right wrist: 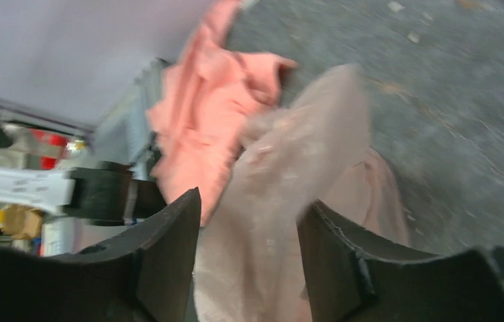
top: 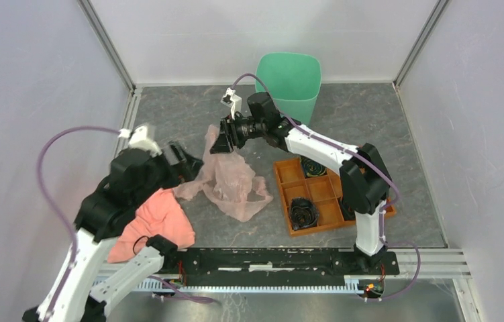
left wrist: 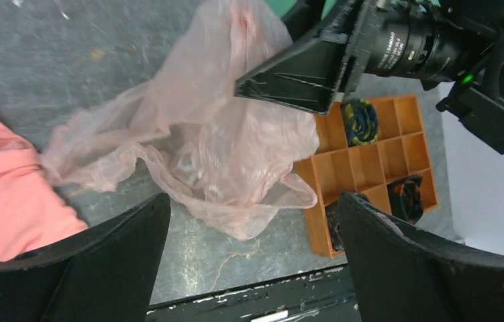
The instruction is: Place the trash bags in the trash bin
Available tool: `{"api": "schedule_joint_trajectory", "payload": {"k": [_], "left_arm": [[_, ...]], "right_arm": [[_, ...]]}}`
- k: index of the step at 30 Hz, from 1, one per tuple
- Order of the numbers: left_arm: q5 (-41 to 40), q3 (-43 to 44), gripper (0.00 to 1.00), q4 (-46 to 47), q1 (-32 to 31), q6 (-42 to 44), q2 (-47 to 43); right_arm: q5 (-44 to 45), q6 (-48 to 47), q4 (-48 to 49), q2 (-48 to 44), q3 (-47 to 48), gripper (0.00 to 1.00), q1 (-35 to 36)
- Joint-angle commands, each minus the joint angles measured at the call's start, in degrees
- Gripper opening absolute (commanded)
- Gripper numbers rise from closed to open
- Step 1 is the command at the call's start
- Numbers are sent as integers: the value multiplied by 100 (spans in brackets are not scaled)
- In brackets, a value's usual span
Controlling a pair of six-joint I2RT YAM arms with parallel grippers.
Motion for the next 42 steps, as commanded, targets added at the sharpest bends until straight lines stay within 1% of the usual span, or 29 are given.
{"api": "schedule_joint_trajectory", "payload": {"k": [1, 3, 5, 7, 9, 12, 14, 17, 19, 22, 25, 26, 27, 28, 30, 31, 32, 33, 35, 36, 37, 39, 40, 41, 42], "left_arm": [[745, -379, 100, 861, 8, -85, 664], [1073, -542, 100, 1122, 16, -72, 896], [1242, -662, 100, 1360, 13, -42, 1218], [1334, -743, 100, 1619, 10, 34, 1565], [1319, -717, 100, 1818, 9, 140, 1991], [1238, -580, 100, 2091, -133, 301, 2678], [891, -370, 100, 2174, -454, 405, 3198], [-187, 125, 100, 1911, -1179, 596, 3852], [-770, 341, 100, 1851, -1473, 677, 4211], [-862, 375, 100, 1973, -1525, 765, 4749], [-1025, 334, 100, 2161, -1530, 776, 5161], [-1130, 244, 98, 2259, -1522, 762, 5234], [-1226, 183, 95, 2359, -1517, 743, 5307], [-1268, 153, 89, 2426, -1488, 721, 5355], [-1252, 78, 69, 2513, -1411, 624, 5342], [-1175, 12, 60, 2609, -1369, 586, 5254], [-1105, -71, 52, 2736, -1345, 563, 5096], [-1054, -165, 47, 2853, -1338, 549, 4914], [-997, -419, 32, 3139, -1337, 480, 4470], [-953, -592, 23, 3278, -1337, 437, 4118], [-885, -765, 19, 3457, -1337, 417, 3936], [-710, -1114, 12, 3766, -1337, 411, 3282], [-651, -1265, 6, 3890, -1332, 381, 2972], [-625, -1379, 3, 3956, -1328, 329, 2684], [-622, -1451, 2, 3971, -1324, 271, 2408]], "right_arm": [[1353, -929, -1429, -92, 584, 69, -30], [1820, -1318, -1664, -471, 310, 78, -74], [2332, -1669, -1980, -918, -89, 84, -172], [2852, -1855, -2086, -1530, -831, 86, -324], [3237, -1912, -1960, -2090, -1593, 90, -385], [3466, -1972, -1923, -2625, -2237, 92, -405], [3516, -2018, -2048, -2797, -2301, 93, -427], [3861, -2188, -2233, -3114, -2356, 94, -488], [3963, -2264, -2306, -3302, -2504, 94, -503], [3815, -2057, -2146, -3623, -2928, 93, -512], [3560, -1597, -1614, -3998, -3630, 91, -517], [3365, -1424, -1343, -4105, -3859, 91, -516], [3173, -1282, -1095, -4154, -4033, 90, -513], [2910, -1106, -821, -4151, -4184, 89, -513], [2538, -879, -546, -4013, -4305, 84, -479], [2489, -808, -481, -3932, -4326, 81, -439], [2532, -772, -453, -3897, -4350, 77, -375], [2641, -727, -376, -3917, -4422, 75, -323], [2799, -592, -144, -4071, -4630, 75, -240], [2798, -499, 153, -4140, -4731, 76, -209], [2751, -434, 292, -4157, -4782, 77, -178], [2429, -369, 519, -4121, -4792, 79, -147], [2229, -387, 662, -4107, -4797, 81, -150], [2060, -480, 727, -4116, -4769, 82, -151], [1997, -610, 679, -4152, -4693, 83, -184]]}}
